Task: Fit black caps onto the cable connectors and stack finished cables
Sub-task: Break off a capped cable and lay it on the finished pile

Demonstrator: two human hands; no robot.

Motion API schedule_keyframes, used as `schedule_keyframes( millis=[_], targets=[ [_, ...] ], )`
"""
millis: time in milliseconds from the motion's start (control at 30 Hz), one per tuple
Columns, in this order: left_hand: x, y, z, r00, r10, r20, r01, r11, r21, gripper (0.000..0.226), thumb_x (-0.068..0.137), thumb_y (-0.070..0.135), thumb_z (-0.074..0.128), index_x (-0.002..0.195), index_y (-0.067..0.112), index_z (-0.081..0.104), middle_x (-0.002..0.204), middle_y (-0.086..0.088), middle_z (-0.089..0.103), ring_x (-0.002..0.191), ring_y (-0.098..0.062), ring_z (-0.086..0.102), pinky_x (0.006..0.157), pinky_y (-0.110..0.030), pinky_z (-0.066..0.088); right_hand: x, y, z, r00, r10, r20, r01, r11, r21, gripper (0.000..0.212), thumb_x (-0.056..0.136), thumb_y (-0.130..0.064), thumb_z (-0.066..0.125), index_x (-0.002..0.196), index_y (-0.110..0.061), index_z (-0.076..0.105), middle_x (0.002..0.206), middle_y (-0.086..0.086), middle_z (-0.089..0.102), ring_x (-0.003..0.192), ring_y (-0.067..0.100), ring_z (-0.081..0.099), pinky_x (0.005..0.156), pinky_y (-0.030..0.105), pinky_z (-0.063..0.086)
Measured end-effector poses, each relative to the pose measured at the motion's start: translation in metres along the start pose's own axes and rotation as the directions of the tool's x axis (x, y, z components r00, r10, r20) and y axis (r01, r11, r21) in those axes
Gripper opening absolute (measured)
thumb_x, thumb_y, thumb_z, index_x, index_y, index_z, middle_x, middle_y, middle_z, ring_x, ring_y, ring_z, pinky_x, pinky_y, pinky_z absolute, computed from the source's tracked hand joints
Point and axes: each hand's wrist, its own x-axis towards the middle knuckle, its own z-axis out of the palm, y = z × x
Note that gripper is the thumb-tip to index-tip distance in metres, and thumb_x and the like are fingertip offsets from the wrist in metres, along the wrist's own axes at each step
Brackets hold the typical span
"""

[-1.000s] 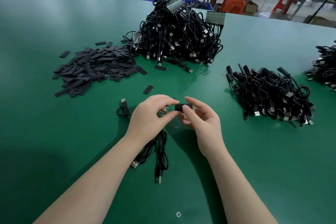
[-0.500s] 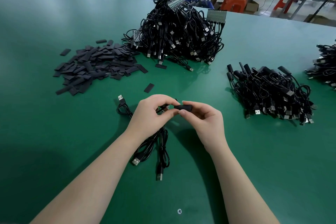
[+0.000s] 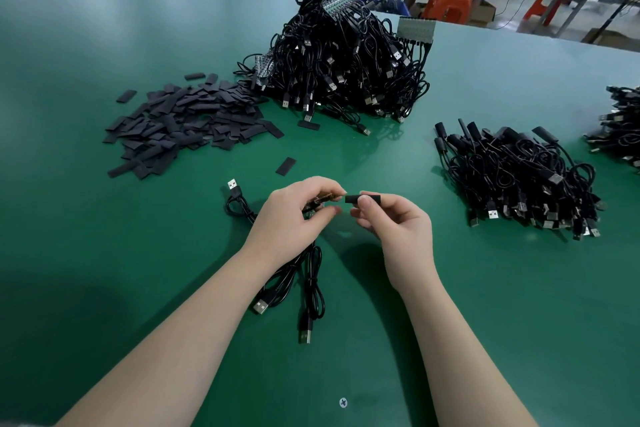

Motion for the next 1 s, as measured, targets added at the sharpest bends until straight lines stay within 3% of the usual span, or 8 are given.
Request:
schedule_keyframes(
  millis=[100, 200, 300, 467, 667, 833, 1000],
  targets=[
    [-0.0007, 0.0011, 0.0004, 0.998, -0.065, 0.024, 0.065, 0.997, -0.031, 0.034, 0.086, 0.022, 0.07, 0.104, 0.045, 0.053, 0.102, 0.029, 0.064, 0.098, 0.006, 0.063, 0.086, -0.012, 0.048, -0.0011, -0.0002, 0.0011, 0.999, -0.025, 0.032, 0.026, 0.999, -0.038, 0.027, 0.085, -0.004, 0.073, 0.073, -0.027, 0.079, 0.077, -0.004, 0.075, 0.073, 0.006, 0.069, 0.07, 0.015, 0.052],
    [-0.0008, 0.0043, 0.0004, 0.996, -0.089, 0.023, 0.09, 0.994, -0.056, 0.033, 0.084, 0.028, 0.071, 0.103, 0.047, 0.051, 0.1, 0.026, 0.063, 0.086, 0.005, 0.067, 0.076, -0.014, 0.049, -0.004, -0.0004, 0.0044, 0.992, -0.08, 0.095, 0.09, 0.99, -0.111, 0.026, 0.083, -0.002, 0.075, 0.076, -0.027, 0.078, 0.08, -0.007, 0.076, 0.076, 0.002, 0.07, 0.071, 0.012, 0.05],
    [-0.0006, 0.0059, -0.0009, 0.993, -0.108, 0.037, 0.11, 0.993, -0.051, 0.039, 0.079, 0.027, 0.066, 0.102, 0.051, 0.048, 0.092, 0.021, 0.064, 0.083, 0.002, 0.067, 0.076, -0.021, 0.052, -0.0067, 0.001, 0.0055, 0.987, -0.096, 0.129, 0.114, 0.983, -0.142, 0.018, 0.081, -0.002, 0.076, 0.082, -0.02, 0.077, 0.083, -0.006, 0.077, 0.079, 0.003, 0.071, 0.072, 0.011, 0.05],
    [-0.0012, 0.0044, -0.002, 0.989, -0.14, 0.05, 0.14, 0.99, 0.0, 0.041, 0.078, 0.034, 0.071, 0.112, 0.047, 0.051, 0.09, 0.023, 0.067, 0.089, -0.002, 0.063, 0.086, -0.033, 0.053, -0.005, 0.0024, 0.0047, 0.993, -0.088, 0.075, 0.101, 0.978, -0.18, 0.016, 0.08, -0.01, 0.079, 0.076, -0.025, 0.077, 0.081, -0.005, 0.077, 0.076, 0.003, 0.07, 0.069, 0.011, 0.049],
    [-0.0018, 0.0057, 0.0013, 0.998, -0.047, -0.032, 0.052, 0.985, 0.165, 0.021, 0.081, 0.028, 0.074, 0.101, 0.036, 0.072, 0.094, 0.018, 0.069, 0.092, 0.0, 0.062, 0.08, -0.035, 0.053, -0.0019, 0.0034, 0.0039, 0.999, -0.026, 0.031, 0.029, 0.994, -0.108, 0.017, 0.083, -0.012, 0.078, 0.075, -0.027, 0.079, 0.08, -0.002, 0.077, 0.075, 0.006, 0.07, 0.072, 0.016, 0.053],
    [0.0004, 0.0032, 0.0015, 0.994, -0.059, -0.091, 0.073, 0.984, 0.164, 0.024, 0.085, 0.031, 0.073, 0.109, 0.033, 0.073, 0.103, 0.016, 0.07, 0.1, -0.001, 0.06, 0.087, -0.032, 0.052, 0.0008, 0.0015, -0.0001, 0.997, 0.016, -0.074, -0.013, 0.999, 0.043, 0.017, 0.084, -0.01, 0.076, 0.078, -0.025, 0.08, 0.084, 0.002, 0.077, 0.081, 0.012, 0.071, 0.077, 0.021, 0.056],
    [0.0013, -0.0006, 0.0003, 0.995, -0.038, -0.095, 0.051, 0.989, 0.142, 0.02, 0.088, 0.035, 0.067, 0.107, 0.032, 0.073, 0.101, 0.018, 0.069, 0.099, 0.001, 0.06, 0.086, -0.029, 0.051, 0.0011, -0.0004, 0.0006, 0.994, -0.051, -0.094, 0.047, 0.998, -0.04, 0.022, 0.083, -0.004, 0.076, 0.076, -0.025, 0.079, 0.083, -0.001, 0.077, 0.078, 0.007, 0.071, 0.075, 0.017, 0.054]
  ],
)
